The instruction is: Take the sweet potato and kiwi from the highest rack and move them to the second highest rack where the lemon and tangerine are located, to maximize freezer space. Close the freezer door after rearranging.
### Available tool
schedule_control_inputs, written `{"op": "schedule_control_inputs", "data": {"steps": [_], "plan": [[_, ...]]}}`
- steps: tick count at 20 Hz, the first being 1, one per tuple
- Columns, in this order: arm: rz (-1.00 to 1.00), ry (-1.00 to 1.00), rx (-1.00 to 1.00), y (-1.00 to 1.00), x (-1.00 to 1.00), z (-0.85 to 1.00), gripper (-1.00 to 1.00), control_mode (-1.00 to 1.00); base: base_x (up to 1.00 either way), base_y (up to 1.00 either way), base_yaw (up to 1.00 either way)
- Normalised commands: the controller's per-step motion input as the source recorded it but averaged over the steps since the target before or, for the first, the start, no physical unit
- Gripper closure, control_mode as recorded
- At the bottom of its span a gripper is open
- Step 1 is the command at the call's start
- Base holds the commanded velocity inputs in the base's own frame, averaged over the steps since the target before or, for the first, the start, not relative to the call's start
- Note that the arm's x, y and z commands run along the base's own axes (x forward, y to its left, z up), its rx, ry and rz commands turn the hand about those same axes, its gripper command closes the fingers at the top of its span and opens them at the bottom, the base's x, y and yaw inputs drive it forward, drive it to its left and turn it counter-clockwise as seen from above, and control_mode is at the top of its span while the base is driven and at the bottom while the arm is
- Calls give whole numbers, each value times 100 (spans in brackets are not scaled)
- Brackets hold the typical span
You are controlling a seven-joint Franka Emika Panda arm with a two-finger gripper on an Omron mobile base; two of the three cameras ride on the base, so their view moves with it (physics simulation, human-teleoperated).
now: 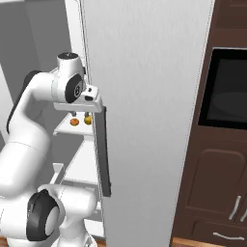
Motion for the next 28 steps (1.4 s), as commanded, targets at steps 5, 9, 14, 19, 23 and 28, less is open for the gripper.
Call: {"op": "schedule_control_inputs", "data": {"steps": [5,9,14,19,23,28], "plan": [[0,0,0,0,-1,0,-100,100,0,0,0],[0,0,0,0,0,0,-100,100,-25,0,4],[0,0,0,0,0,0,-100,100,-11,-7,34],[0,0,0,0,0,0,-100,100,1,-27,24],[0,0,0,0,0,0,-100,100,26,-54,1],[0,0,0,0,0,0,-100,100,37,-43,10]]}}
